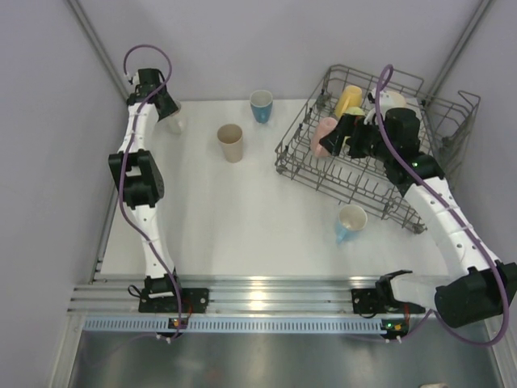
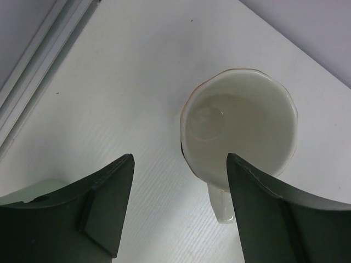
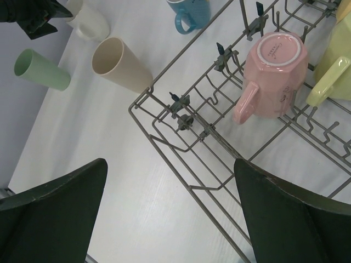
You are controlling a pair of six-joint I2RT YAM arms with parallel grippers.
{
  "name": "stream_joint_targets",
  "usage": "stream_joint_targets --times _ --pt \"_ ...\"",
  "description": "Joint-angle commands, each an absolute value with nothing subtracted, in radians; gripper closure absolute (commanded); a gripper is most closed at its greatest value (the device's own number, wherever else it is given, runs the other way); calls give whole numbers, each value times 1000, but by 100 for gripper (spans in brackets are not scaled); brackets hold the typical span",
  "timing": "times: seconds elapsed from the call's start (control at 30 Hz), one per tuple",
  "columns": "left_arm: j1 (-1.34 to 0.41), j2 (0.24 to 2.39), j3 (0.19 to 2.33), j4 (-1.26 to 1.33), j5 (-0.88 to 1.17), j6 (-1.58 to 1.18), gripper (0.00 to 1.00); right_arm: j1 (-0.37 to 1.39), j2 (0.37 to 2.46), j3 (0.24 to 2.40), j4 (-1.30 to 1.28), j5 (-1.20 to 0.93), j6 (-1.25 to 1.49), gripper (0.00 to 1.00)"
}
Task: Load the cups into the dish rack
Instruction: Grab a cup with the left arm
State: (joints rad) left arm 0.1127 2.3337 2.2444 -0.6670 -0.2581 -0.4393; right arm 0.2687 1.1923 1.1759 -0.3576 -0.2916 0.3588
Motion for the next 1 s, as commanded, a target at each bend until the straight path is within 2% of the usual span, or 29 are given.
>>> stream_joint_targets --times 0.0,0.07,0.3,0.33,0.43,0.47,0.53,0.8,0.97 --pt "123 2378 2298 -650 -221 -439 27 278 1201 1186 -298 -310 344 1" --pt "121 2388 2304 -650 -204 -443 28 278 1206 1186 -295 -311 344 1" --pt "124 2425 2326 -647 -120 -463 51 278 1216 1190 -293 -314 344 1" --pt "126 2425 2324 -647 -120 -465 60 278 1218 1189 -293 -314 345 1" --pt "126 2413 2309 -647 -121 -472 77 278 1224 1190 -293 -316 347 1" --pt "126 2404 2306 -647 -120 -472 89 278 1226 1190 -293 -318 348 1" --pt "126 2390 2306 -646 -106 -476 100 278 1226 1190 -293 -322 350 1" --pt "138 2254 2307 -621 -32 -543 100 278 1227 1224 -287 -356 387 1" --pt "141 2139 2261 -586 148 -607 100 279 1197 1198 -247 -402 405 1"
